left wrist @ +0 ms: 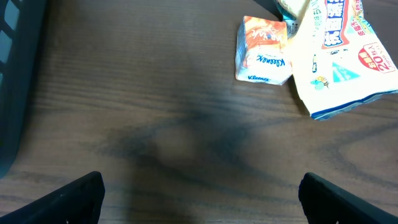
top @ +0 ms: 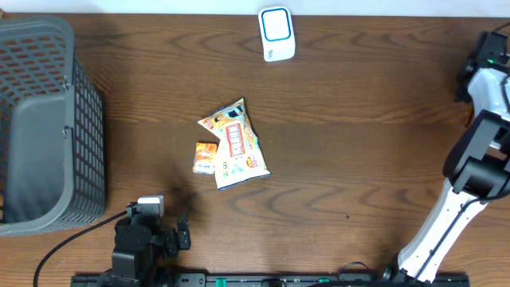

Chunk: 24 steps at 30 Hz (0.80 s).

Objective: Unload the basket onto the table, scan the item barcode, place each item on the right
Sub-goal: 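Carry the red snack bar to the right edge and release it, then reach the right gripper to the large white-blue bag and grasp it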

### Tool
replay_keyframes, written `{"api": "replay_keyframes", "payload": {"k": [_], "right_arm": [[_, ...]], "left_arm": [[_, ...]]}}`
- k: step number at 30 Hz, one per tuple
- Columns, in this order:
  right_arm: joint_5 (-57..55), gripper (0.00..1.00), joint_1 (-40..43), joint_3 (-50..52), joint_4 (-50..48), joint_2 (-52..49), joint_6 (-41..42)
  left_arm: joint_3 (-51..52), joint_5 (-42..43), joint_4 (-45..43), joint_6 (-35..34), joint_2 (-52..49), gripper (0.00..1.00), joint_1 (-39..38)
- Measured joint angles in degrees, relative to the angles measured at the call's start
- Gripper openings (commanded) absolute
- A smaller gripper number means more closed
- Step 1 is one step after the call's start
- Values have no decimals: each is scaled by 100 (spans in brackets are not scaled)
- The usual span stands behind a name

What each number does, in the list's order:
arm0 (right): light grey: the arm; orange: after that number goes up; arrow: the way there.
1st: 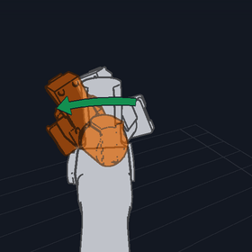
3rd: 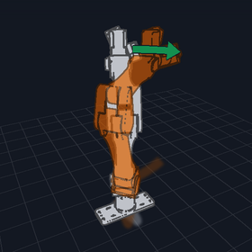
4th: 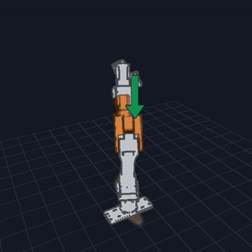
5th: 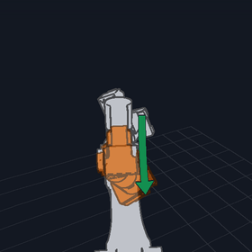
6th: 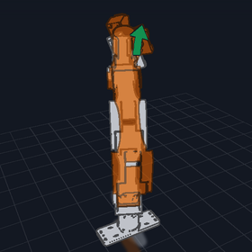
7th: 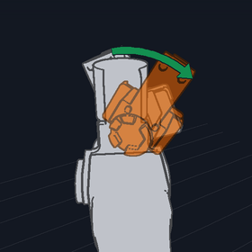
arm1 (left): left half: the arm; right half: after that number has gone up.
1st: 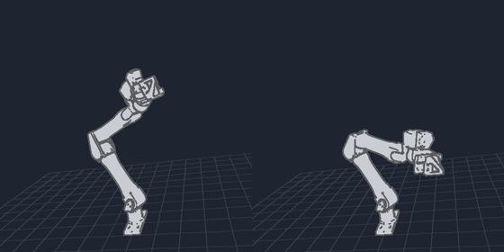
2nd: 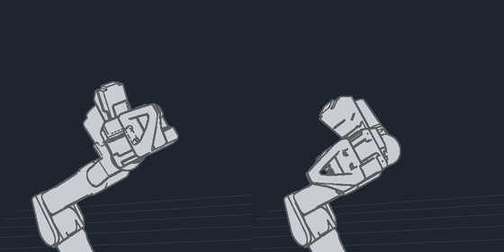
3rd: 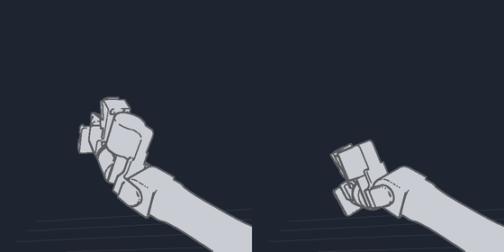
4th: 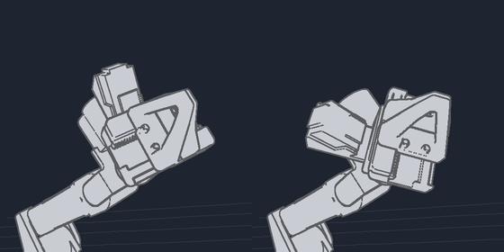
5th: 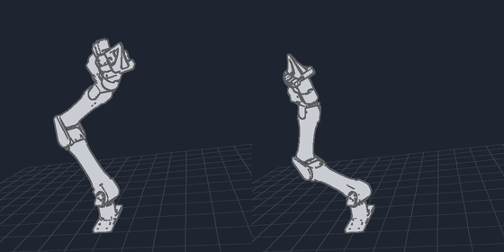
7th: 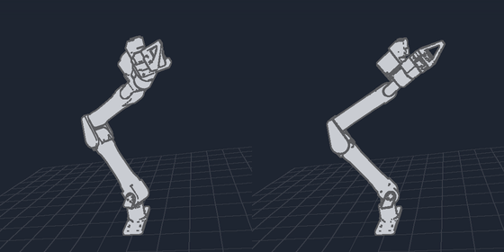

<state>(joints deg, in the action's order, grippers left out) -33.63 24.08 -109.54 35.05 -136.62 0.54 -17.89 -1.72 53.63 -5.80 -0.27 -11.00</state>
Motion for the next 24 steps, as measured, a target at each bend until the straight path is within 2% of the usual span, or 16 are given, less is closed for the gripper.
{"api": "replay_keyframes", "payload": {"k": [7, 13, 18, 24], "right_arm": [[1117, 99, -146, 70, 205, 343, 321], [3451, 99, -693, 92, 813, 1718, 581], [4848, 99, -1639, -9, 1360, 2562, 1207], [5337, 99, -3285, -22, 1777, 2341, 1716]], "left_arm": [[0, 0, 0, 0, 0, 100, 0], [0, 0, -2, 0, 0, 100, 0], [0, 0, -2, 0, 0, 100, 0], [0, 0, -2, 0, 0, 100, 0]]}}
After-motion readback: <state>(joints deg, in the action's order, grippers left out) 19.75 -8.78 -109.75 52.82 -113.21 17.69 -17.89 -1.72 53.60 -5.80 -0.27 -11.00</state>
